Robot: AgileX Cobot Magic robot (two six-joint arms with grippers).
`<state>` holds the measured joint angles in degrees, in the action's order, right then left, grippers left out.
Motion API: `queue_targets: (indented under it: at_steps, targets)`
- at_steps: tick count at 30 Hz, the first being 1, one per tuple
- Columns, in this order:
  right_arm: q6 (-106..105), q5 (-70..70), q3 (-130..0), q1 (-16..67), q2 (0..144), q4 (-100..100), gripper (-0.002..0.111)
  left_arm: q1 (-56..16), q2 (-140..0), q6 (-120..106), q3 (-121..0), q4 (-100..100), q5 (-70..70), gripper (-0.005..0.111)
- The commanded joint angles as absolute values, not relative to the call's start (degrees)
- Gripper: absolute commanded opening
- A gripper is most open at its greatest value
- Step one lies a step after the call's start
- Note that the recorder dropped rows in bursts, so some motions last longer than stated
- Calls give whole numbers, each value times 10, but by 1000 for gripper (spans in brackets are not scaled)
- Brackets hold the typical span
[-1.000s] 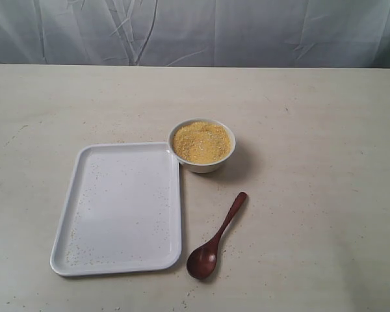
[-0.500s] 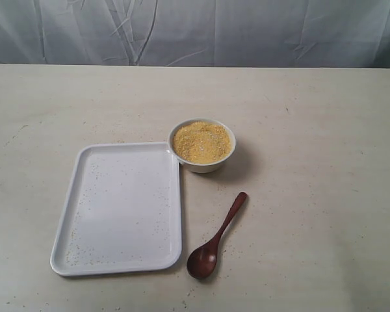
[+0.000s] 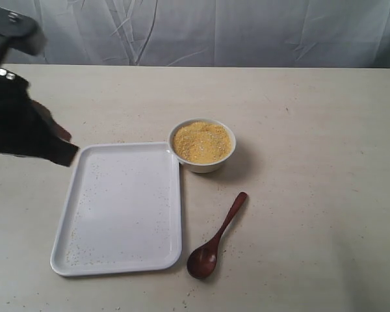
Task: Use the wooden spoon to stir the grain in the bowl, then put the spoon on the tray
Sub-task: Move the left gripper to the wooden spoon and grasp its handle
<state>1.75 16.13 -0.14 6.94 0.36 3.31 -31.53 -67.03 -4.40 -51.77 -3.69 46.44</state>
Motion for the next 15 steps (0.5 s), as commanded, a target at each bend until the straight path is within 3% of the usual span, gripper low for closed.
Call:
queue_targets:
  at_steps: [1,8,15]
  targets:
    - [14,156,0,70,0,33,0,-429,-763,65,-550,56,449,0]
    - [14,159,0,70,0,32,0,-535,-928,76,-659,44,439,0]
    - [14,158,0,70,0,32,0,-572,-1064,125,-754,39,446,2]
